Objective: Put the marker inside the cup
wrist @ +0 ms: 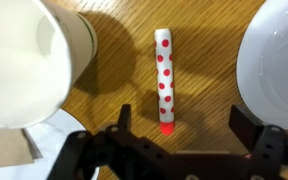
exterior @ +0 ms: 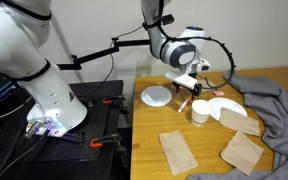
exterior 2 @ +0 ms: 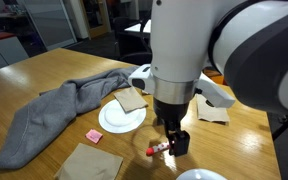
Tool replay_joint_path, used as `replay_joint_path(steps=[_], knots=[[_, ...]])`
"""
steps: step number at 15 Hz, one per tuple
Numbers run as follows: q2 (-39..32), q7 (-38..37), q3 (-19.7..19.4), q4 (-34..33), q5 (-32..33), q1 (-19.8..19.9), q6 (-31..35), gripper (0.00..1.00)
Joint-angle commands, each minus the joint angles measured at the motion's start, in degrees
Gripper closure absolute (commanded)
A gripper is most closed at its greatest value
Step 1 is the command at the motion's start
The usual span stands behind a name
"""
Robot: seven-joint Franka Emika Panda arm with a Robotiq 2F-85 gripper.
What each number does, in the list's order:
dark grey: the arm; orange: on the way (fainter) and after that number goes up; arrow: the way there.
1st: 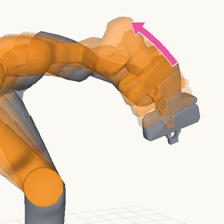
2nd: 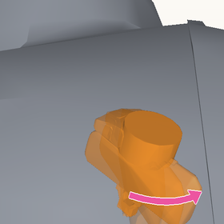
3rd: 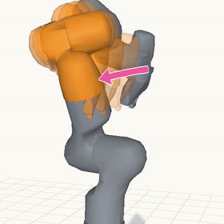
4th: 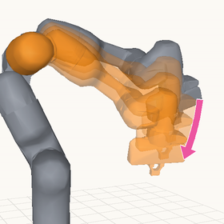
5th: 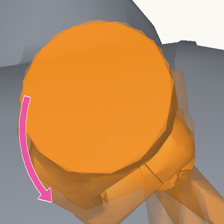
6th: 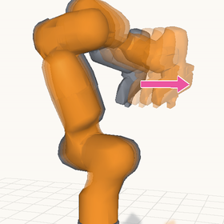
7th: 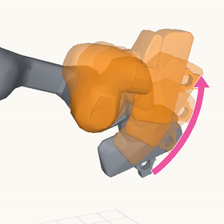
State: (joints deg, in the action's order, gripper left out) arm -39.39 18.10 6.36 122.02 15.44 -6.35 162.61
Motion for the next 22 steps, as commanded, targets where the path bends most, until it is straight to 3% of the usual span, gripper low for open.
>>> replay_joint_path(steps=[1, 7, 8, 9, 10, 12, 20, 21, 22], knots=[[-3.72, 3.66, 1.62, -4.81, 0.42, 1.51, -2.09, 0.0], [-6.42, 5.02, 1.99, -6.87, 0.61, 1.32, -2.15, 0.0], [-6.6, 5.05, 1.9, -6.91, 0.7, 1.16, -2.05, 0.05], [-6.82, 5.01, 1.92, -7.05, 0.7, 1.09, -2.05, 0.13], [-6.83, 5.01, 1.95, -7.07, 0.72, 1.07, -2.17, 0.29], [-7.03, 5.0, 1.98, -7.2, 0.78, 0.96, -2.29, 0.39], [-7.56, 5.51, 2.42, -7.89, 0.61, 1.37, -2.96, 0.99], [-7.51, 5.31, 2.24, -7.92, 0.7, 1.13, -3.01, 0.87], [-7.2, 5.15, 2.24, -7.86, 0.67, 0.98, -3.34, 0.66]])
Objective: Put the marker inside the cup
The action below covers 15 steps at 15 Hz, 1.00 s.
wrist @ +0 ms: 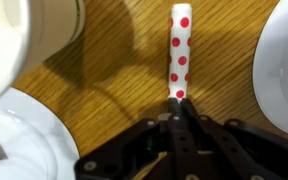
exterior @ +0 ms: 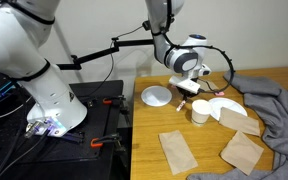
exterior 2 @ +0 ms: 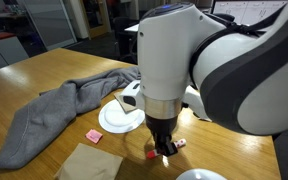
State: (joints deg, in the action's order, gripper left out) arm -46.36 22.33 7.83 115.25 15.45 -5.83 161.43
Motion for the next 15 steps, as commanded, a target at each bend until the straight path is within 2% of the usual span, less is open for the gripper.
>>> replay_joint_path(steps=[1, 2, 4, 9, 10, 11, 13, 15], knots=[[-0.24, 0.93, 0.79, -1.19, 0.63, 0.47, -2.4, 0.69], [-0.29, 1.05, 0.99, -1.31, 0.49, 0.62, -2.89, 0.68], [-0.58, 1.38, 1.4, -1.77, 0.3, 0.83, -3.95, 0.56], [-1.75, 1.8, 1.53, -3.39, 0.3, 0.84, -6.35, 0.17], [-2.18, 2.0, 1.61, -3.95, 0.23, 0.97, -6.77, 0.3], [-2.59, 2.28, 1.75, -4.6, 0.15, 1.08, -7.52, 0.55], [-3.41, 3.37, 2.0, -5.74, 0.1, 1.41, -8.4, 0.55], [-3.84, 3.74, 1.92, -6.42, 0.19, 1.25, -8.69, 0.7]])
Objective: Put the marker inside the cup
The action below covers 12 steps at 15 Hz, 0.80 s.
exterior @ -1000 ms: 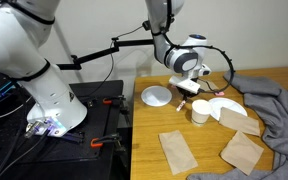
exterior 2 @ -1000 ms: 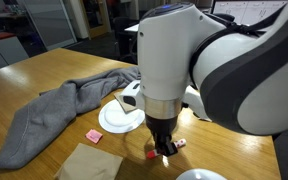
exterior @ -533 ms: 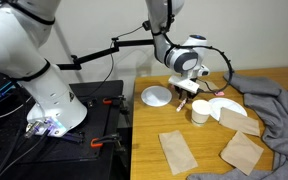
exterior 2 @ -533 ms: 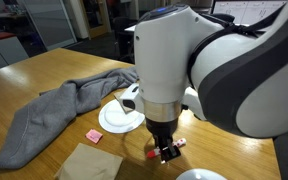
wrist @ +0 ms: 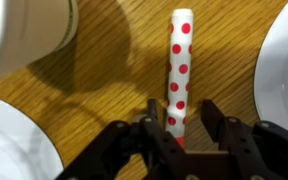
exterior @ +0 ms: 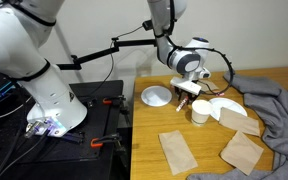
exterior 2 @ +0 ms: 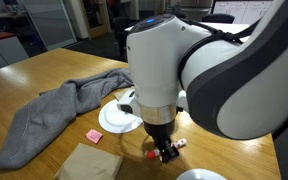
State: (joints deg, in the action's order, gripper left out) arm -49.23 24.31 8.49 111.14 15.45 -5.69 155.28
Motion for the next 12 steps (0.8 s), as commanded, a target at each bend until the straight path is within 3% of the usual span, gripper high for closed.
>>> replay_joint_path(steps=[1, 4, 6, 12], knots=[[-1.02, 1.75, 1.08, -2.5, 0.32, 0.95, -2.52, 0.8], [0.94, 0.36, 0.67, -1.13, 0.31, 0.29, -2.05, 0.99], [3.06, -0.85, 0.55, 0.61, 0.01, 0.01, -1.79, 0.95], [12.37, -3.06, 1.5, 6.23, -1.75, 0.64, -3.23, 0.95]])
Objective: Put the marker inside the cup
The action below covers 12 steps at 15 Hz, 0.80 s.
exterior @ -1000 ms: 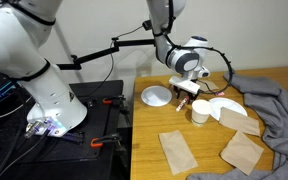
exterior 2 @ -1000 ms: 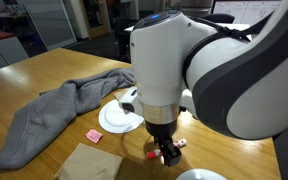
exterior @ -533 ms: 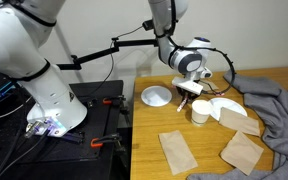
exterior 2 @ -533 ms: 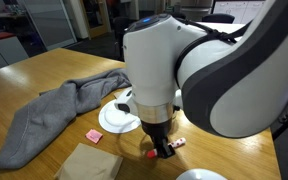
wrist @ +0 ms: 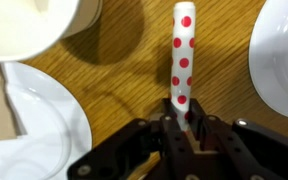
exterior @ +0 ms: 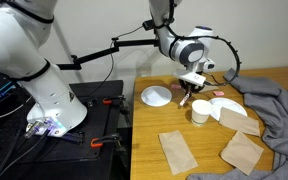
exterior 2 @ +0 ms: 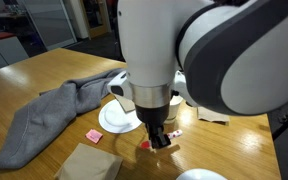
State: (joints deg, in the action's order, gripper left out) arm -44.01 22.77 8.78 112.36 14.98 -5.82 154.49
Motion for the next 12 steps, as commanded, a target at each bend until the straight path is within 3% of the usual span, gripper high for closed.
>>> replay_joint_path(steps=[1, 5, 12], knots=[[9.12, -1.4, 1.89, 5.99, -2.14, 1.36, -3.13, 0.95], [16.75, -1.93, 2.75, 9.25, -6.07, 2.43, -6.43, 0.95], [28.18, -4.62, 0.76, 12.92, -13.2, 4.43, -13.01, 0.95]])
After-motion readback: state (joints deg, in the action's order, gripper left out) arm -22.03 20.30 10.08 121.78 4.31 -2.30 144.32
